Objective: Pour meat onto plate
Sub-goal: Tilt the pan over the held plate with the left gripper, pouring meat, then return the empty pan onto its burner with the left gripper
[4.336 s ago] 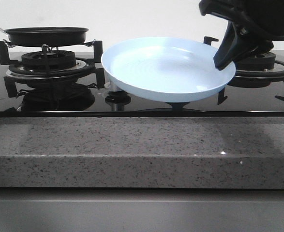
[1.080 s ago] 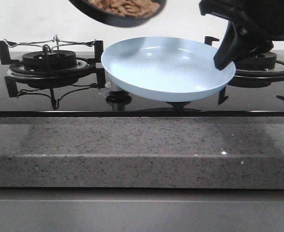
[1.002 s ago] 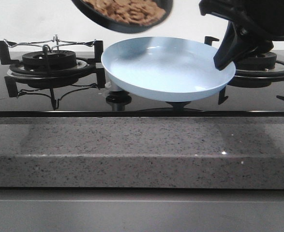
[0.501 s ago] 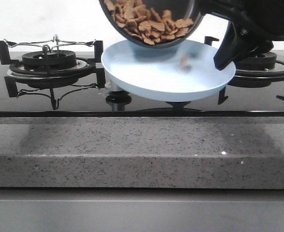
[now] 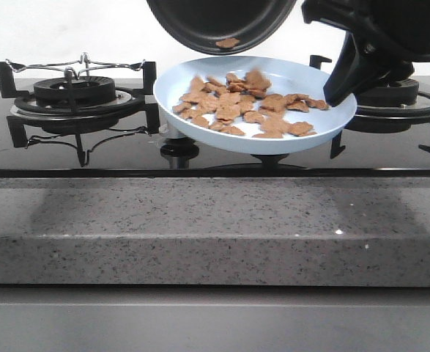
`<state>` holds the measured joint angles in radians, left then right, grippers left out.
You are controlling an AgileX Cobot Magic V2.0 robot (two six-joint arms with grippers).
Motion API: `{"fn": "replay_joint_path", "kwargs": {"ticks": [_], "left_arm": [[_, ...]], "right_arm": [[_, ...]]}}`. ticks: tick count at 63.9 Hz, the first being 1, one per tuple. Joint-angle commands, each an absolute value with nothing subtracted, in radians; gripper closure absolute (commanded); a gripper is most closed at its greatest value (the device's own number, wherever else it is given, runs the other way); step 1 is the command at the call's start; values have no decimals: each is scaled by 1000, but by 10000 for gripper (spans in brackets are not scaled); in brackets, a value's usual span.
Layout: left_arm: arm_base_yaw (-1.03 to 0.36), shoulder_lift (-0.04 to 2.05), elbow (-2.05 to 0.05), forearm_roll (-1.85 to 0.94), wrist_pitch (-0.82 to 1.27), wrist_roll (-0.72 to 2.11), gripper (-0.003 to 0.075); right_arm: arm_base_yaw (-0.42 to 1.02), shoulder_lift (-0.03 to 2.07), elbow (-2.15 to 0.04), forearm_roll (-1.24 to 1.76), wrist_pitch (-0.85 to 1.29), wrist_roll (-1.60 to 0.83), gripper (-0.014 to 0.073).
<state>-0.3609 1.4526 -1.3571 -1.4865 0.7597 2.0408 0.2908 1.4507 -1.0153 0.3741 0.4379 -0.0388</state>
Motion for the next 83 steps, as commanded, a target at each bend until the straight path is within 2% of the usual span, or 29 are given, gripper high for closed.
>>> {"fn": "replay_joint_path", "kwargs": {"ticks": [1,23,42,59,83], "left_arm": [[-369,1409,-1398,-1565,794,2070,673],[-369,1409,-1398,-1565,777,2090,673],[-341,1409,-1418,-1586,516,1754,673],[-113,1430,-1435,-1590,557,1327,673],[178,1546,-1435,-1731,674,987,673]], "right_arm": [[292,1427,-1043,375,401,-51,662],[292,1427,-1043,375,401,-51,662],[292,1427,-1043,375,401,-51,662],[292,1427,-1043,375,401,-51,662],[292,1427,-1043,375,401,-51,662]]}}
